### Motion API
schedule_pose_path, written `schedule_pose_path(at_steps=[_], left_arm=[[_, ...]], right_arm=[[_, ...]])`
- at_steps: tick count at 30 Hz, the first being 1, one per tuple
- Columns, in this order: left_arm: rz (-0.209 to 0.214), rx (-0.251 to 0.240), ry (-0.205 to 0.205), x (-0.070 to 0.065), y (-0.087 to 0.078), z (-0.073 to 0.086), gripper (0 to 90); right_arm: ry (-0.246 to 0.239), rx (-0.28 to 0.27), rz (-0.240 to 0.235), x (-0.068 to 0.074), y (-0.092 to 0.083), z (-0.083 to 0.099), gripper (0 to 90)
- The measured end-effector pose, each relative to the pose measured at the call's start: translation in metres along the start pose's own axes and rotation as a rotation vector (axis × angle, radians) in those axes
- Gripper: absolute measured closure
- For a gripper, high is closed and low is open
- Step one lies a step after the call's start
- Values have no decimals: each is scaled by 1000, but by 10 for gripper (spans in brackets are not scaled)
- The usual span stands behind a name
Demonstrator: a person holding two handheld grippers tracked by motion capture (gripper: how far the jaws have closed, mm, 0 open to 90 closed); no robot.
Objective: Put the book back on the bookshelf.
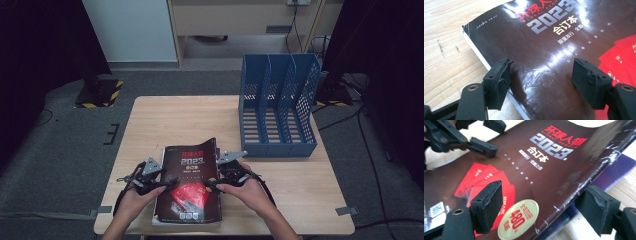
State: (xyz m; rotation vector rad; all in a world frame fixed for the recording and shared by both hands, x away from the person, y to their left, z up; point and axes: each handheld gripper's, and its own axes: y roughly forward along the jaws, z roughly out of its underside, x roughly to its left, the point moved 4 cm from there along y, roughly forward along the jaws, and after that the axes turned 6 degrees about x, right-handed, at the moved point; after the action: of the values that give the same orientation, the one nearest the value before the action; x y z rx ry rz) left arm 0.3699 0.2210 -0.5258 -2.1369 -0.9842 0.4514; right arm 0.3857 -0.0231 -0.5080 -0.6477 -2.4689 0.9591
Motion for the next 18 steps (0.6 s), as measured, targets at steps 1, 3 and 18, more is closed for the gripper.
schedule_pose_path(at_steps=[1, 3, 18], left_arm=[[0, -1, 0, 0, 0, 0, 303], [0, -3, 0, 0, 0, 0, 304], [8, -7, 9, 0, 1, 1, 297]], right_arm=[[7, 7, -7, 0, 2, -4, 250], [8, 13, -5, -1, 4, -6, 261], [17, 98, -6, 3, 35, -29, 394]])
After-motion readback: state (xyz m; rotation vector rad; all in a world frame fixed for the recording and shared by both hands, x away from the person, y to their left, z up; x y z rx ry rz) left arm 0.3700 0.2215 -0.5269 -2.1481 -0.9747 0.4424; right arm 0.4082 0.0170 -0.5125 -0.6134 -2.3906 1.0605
